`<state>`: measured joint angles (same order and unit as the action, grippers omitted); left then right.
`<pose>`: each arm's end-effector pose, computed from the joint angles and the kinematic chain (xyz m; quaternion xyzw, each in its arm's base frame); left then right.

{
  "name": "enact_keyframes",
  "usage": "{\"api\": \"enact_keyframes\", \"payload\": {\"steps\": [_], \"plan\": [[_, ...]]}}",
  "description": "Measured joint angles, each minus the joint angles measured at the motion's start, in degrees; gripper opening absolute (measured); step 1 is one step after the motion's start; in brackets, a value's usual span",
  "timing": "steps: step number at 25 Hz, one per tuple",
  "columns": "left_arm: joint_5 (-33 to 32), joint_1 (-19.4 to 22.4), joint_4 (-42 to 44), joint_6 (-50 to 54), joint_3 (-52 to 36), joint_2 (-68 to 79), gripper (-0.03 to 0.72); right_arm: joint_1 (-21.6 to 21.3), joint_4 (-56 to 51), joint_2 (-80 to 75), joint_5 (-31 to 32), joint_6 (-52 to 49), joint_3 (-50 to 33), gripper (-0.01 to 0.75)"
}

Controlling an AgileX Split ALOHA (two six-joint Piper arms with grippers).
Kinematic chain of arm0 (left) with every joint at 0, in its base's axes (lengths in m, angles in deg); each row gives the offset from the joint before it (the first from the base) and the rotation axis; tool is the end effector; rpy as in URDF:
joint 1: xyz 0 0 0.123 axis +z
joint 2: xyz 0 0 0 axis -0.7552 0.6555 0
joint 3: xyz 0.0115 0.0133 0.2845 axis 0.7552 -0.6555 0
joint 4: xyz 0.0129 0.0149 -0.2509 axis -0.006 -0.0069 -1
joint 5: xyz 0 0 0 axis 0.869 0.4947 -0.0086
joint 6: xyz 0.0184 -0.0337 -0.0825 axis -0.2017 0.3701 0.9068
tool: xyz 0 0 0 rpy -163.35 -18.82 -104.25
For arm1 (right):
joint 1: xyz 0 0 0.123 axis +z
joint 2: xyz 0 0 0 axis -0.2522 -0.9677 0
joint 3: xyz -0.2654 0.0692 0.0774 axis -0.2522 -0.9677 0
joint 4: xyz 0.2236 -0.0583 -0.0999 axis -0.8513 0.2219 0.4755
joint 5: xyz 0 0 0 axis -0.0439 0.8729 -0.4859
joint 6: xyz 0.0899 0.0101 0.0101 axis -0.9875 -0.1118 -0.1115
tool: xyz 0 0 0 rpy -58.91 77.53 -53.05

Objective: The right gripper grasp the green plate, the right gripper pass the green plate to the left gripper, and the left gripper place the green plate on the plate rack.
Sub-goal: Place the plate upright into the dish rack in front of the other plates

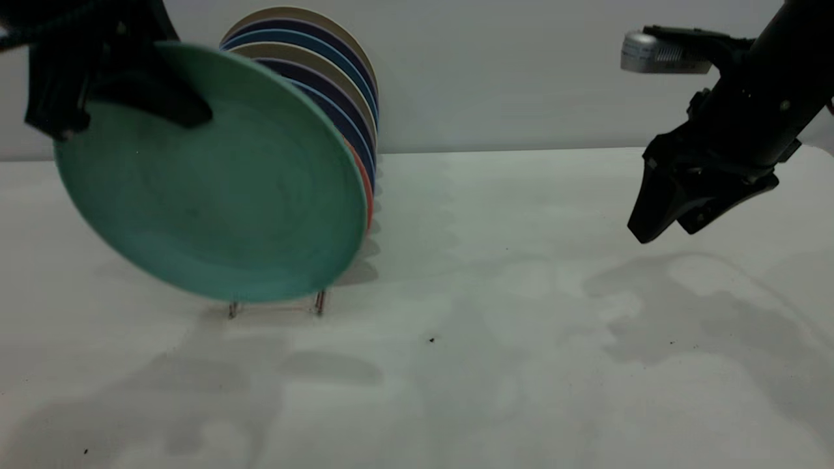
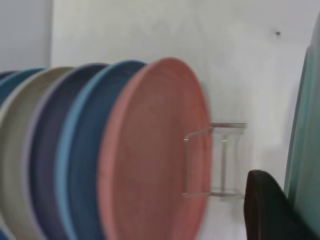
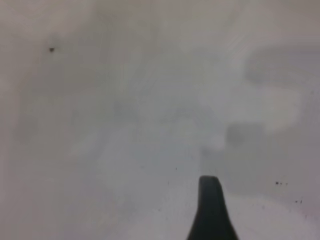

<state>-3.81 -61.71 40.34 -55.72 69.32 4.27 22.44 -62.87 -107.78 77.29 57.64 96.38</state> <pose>0.3176 -0.0939 0.2491 0.6469 0.6759 0.0595 0.3482 0.3821 0.0797 0.1337 -0.2144 0.9545 0.1383 0.1542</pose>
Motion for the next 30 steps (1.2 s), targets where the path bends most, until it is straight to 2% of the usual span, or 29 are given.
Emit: {"api": "enact_keyframes", "payload": {"steps": [3,8,11,30], "plan": [[1.76,0.00,0.52,0.00,1.71,0.00,0.126,0.00,0.04,-0.68,0.00,0.00,0.00,0.573],[11.21,0.00,0.57,-0.28,2.65,0.00,0.126,0.00,0.04,-1.40,-0.05,0.00,0.00,0.573],[14.51,0.00,0.53,-0.72,2.65,0.00,0.126,0.00,0.07,-1.40,-0.10,0.00,0.05,0.573],[14.60,0.38,0.33,-0.79,2.65,3.31,0.126,0.00,0.07,-1.40,0.31,-0.14,0.05,0.573]]}}
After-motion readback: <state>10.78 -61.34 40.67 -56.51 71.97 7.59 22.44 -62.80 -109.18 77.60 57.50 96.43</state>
